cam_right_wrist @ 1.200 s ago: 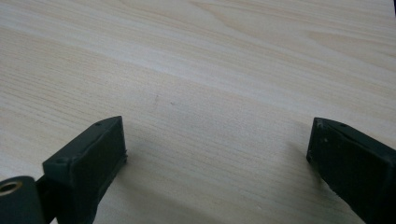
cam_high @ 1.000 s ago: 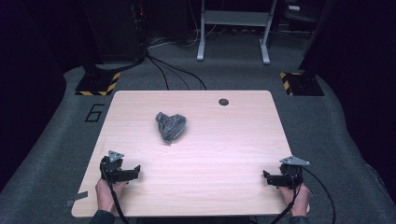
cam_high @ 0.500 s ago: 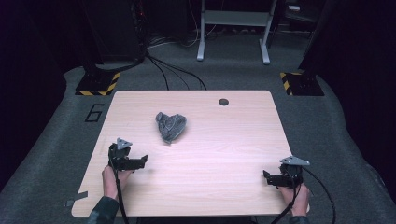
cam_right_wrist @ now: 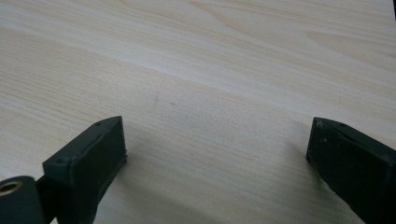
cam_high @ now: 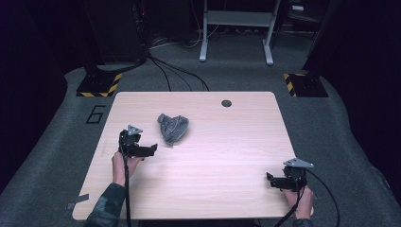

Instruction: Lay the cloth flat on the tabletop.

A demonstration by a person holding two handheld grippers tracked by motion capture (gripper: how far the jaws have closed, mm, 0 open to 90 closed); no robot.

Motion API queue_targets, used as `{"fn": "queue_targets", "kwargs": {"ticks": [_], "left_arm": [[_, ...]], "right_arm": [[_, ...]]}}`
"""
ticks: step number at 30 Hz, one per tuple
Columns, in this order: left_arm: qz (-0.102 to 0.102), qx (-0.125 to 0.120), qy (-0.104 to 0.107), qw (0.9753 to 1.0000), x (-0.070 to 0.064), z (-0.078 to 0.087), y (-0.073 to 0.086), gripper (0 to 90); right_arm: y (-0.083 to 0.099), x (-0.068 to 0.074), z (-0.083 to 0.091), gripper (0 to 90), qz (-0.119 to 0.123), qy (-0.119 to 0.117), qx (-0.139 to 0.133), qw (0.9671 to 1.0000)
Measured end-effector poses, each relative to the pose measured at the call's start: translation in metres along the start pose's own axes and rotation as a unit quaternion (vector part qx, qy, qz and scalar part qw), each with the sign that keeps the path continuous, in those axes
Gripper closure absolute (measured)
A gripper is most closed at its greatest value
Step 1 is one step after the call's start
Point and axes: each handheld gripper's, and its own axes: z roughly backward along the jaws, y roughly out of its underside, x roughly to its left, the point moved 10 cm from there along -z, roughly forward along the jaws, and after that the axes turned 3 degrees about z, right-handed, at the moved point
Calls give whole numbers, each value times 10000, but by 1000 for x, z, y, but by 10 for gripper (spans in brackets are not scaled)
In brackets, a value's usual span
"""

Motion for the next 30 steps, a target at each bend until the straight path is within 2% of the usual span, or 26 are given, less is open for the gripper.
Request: {"fn": "queue_targets", "kwargs": {"ticks": [2, 3, 15, 17, 19, 24, 25, 30], "left_arm": [[-26, 34, 59, 10000, 0, -3, -7, 52], [-105, 91, 47, 9999, 0, -5, -10, 54], [-185, 192, 287, 9992, -12, -36, -39, 66], [-224, 158, 252, 9993, -15, -43, -43, 73], [-175, 179, 336, 9991, -19, -51, -46, 75], [-85, 264, 376, 9989, -23, -67, -52, 96], [-121, 324, 406, 9986, -23, -70, -53, 99], [-135, 487, 288, 9983, -24, -87, -51, 148]], "right_arm": [[0, 0, 0, 43, 4, 0, -2, 10000], [0, 0, 0, 43, 1, 0, -1, 10000], [0, 0, 0, 44, 4, 0, -1, 10000], [0, 0, 0, 44, 4, 1, -3, 10000], [0, 0, 0, 45, 6, 1, 13, 10000], [0, 0, 0, 45, 11, 8, 10, 10000], [0, 0, 0, 45, 6, 8, 12, 10000], [0, 0, 0, 46, 10, 7, 9, 10000]]}}
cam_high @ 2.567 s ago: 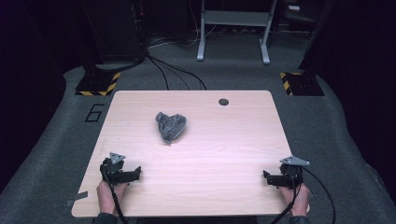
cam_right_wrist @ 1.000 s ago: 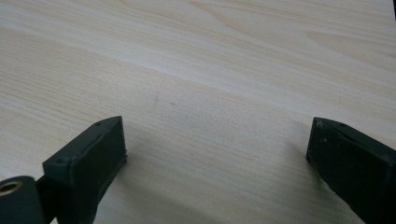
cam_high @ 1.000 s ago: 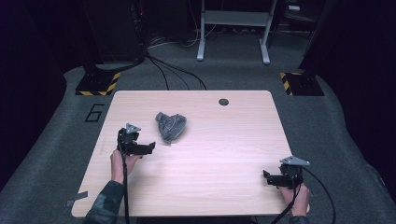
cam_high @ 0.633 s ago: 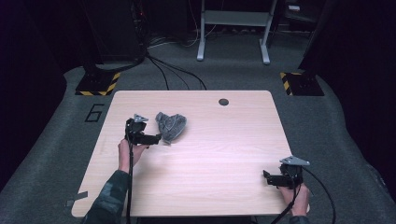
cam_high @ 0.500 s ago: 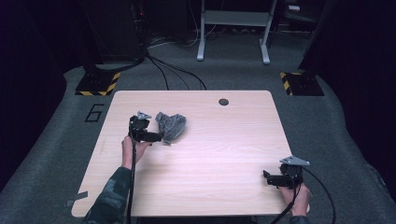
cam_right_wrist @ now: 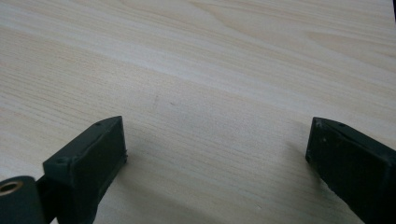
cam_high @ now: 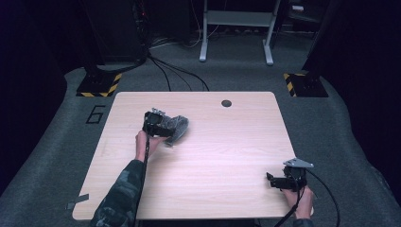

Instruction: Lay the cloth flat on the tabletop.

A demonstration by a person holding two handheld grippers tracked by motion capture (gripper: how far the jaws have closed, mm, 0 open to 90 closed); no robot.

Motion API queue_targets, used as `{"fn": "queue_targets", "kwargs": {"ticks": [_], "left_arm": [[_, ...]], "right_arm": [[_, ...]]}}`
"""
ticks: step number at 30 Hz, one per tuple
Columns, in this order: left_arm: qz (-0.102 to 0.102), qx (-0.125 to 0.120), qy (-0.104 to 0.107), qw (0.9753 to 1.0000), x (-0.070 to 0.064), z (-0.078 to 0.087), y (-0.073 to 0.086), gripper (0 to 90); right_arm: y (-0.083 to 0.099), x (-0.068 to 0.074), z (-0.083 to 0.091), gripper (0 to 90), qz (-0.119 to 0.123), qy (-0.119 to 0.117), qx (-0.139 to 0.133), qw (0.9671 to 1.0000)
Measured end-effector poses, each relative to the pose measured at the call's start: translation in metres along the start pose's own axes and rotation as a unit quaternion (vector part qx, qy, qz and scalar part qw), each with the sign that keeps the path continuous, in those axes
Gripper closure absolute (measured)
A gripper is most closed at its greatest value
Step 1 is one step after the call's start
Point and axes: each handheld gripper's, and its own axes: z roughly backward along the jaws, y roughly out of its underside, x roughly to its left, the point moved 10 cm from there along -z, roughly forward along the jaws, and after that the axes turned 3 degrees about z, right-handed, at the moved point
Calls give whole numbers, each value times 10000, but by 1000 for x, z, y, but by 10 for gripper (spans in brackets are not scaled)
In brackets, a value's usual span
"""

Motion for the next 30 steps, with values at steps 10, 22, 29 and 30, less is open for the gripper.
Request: {"fn": "queue_targets", "kwargs": {"ticks": [10, 22, 29, 30], "left_arm": [[2, 155, 104, 9998, -4, -20, 8, 442], [-120, -242, 102, 9996, -4, -6, -1, 715], [-295, -547, 110, 9980, -7, 29, -16, 720], [-384, -553, 108, 9977, -8, 33, -17, 719]], "right_arm": [[0, 0, 0, 47, 1, 7, -6, 10000], [0, 0, 0, 50, 5, 12, -9, 10000], [0, 1, 0, 51, -32, 23, -11, 10000], [0, 1, 0, 51, -30, 10, -14, 10000]]}}
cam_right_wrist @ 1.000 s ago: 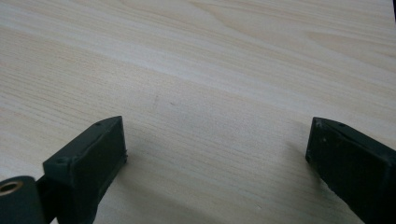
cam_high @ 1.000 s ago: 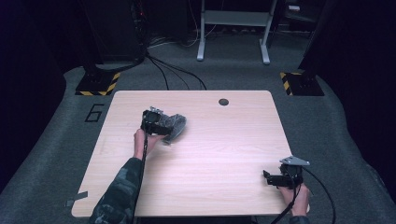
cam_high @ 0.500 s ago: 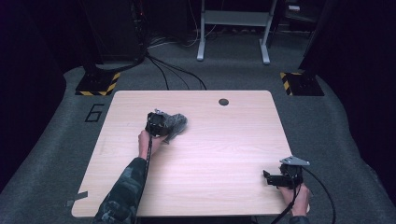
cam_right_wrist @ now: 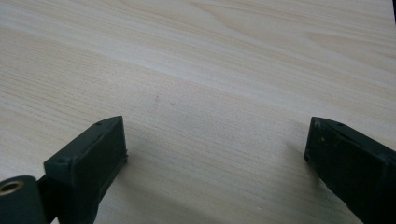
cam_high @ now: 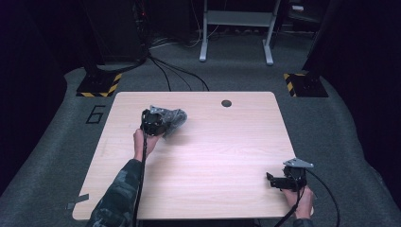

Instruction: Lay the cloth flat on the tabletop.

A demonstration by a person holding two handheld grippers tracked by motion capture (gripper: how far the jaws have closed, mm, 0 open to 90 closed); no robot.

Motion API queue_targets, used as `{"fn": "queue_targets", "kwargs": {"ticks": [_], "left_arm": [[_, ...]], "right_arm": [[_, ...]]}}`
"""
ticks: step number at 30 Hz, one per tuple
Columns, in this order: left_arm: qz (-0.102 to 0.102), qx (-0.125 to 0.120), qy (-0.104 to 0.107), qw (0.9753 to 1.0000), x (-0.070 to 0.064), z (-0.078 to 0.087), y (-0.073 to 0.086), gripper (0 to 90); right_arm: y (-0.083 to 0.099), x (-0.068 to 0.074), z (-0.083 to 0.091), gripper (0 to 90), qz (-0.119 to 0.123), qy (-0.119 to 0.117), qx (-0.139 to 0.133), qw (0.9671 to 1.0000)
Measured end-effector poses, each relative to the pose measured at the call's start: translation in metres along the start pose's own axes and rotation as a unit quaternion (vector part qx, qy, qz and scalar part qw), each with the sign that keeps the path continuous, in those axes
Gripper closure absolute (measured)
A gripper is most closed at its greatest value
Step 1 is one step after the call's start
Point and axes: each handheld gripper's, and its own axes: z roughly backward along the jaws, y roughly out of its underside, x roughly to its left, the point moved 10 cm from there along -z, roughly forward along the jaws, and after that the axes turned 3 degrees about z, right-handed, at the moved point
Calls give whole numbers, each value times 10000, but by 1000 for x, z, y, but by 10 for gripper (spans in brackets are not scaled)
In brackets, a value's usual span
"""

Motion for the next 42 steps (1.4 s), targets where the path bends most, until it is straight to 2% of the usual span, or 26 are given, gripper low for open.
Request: {"fn": "queue_targets", "kwargs": {"ticks": [1, 6, 13, 22, 24, 28, 29, 31, 35, 40, 42], "left_arm": [[34, -41, 25, 10000, -3, 3, -2, 719], [-50, -81, 149, 9998, -14, 15, -6, 717], [-283, -199, 399, 9986, -34, 30, -11, 715], [-616, -150, 680, 9957, -65, 43, -6, 708], [-717, -140, 787, 9942, -72, 45, -1, 707], [-912, 81, 967, 9911, -88, 41, 15, 702], [-952, 101, 1042, 9899, -94, 40, 18, 702], [-1066, 155, 1098, 9881, -101, 42, 22, 701], [-1192, 249, 1247, 9847, -115, 45, 31, 700], [-1197, 268, 1398, 9825, -132, 46, 39, 691], [-1343, 391, 1438, 9797, -139, 42, 48, 679]], "right_arm": [[0, 0, 0, 51, 0, 1, 2, 10000], [0, 0, 0, 51, 0, 3, -1, 10000], [0, 0, 0, 54, -6, 4, 13, 10000], [0, -1, 0, 57, 28, -10, 7, 10000], [0, -1, 0, 58, 50, 0, -5, 10000], [0, -1, 0, 60, 32, 6, -13, 10000], [0, 0, 0, 60, -25, 14, -10, 10000], [0, -1, 0, 60, 11, 12, -18, 10000], [0, -1, 0, 60, 7, 9, -22, 10000], [0, 0, 0, 62, -26, 22, -10, 10000], [0, 0, 0, 62, -25, 20, -11, 10000]]}}
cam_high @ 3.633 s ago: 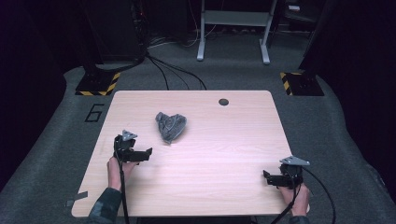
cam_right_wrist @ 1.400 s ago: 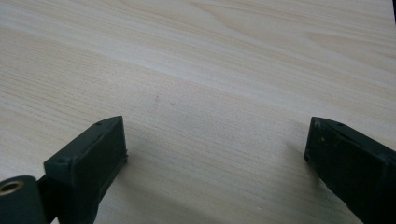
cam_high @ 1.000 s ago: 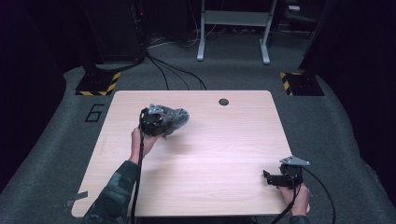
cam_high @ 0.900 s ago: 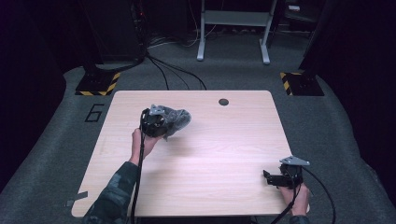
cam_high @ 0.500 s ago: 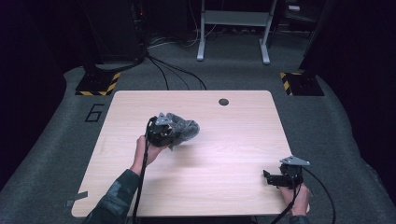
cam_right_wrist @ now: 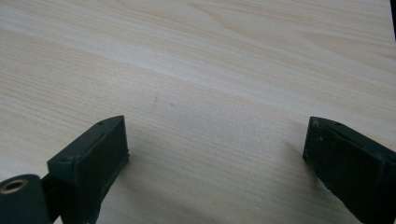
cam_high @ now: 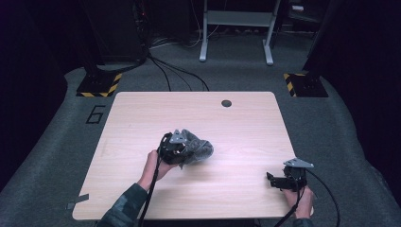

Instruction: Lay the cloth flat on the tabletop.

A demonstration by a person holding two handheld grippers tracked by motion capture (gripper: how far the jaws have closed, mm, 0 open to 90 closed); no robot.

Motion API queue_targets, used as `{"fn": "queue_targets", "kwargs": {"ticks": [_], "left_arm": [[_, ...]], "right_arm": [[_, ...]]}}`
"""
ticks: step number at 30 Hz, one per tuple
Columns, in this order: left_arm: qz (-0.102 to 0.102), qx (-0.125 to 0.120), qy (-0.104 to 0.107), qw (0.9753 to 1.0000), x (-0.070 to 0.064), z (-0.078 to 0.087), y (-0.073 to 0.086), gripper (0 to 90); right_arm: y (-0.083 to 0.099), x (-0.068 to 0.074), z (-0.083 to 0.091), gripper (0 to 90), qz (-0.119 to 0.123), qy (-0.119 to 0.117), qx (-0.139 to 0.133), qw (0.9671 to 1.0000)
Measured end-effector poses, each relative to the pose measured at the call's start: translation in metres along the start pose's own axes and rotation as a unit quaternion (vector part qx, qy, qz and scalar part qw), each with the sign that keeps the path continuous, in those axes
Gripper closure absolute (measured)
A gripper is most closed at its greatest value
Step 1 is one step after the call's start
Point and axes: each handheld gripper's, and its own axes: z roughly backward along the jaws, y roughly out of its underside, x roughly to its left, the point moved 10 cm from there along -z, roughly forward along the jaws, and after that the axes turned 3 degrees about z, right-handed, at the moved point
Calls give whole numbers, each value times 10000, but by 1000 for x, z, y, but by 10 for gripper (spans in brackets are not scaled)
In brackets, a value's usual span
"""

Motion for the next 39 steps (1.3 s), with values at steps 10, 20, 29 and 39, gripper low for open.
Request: {"fn": "queue_targets", "kwargs": {"ticks": [10, 20, 29, 39], "left_arm": [[239, -24, 209, 9995, -10, -9, 12, 219], [931, -514, 123, 9943, 6, 26, 33, 148], [1259, -460, 79, 9909, 8, 23, 57, 177], [1537, -571, 226, 9862, 10, 20, 61, 235]], "right_arm": [[0, 0, 0, 62, -3, -5, 0, 10000], [0, 0, 0, 68, 20, -13, 6, 10000], [-5, 11, 4, 102, -115, -110, -94, 9998], [-76, 118, 2, 128, 635, -1162, -429, 9903]]}}
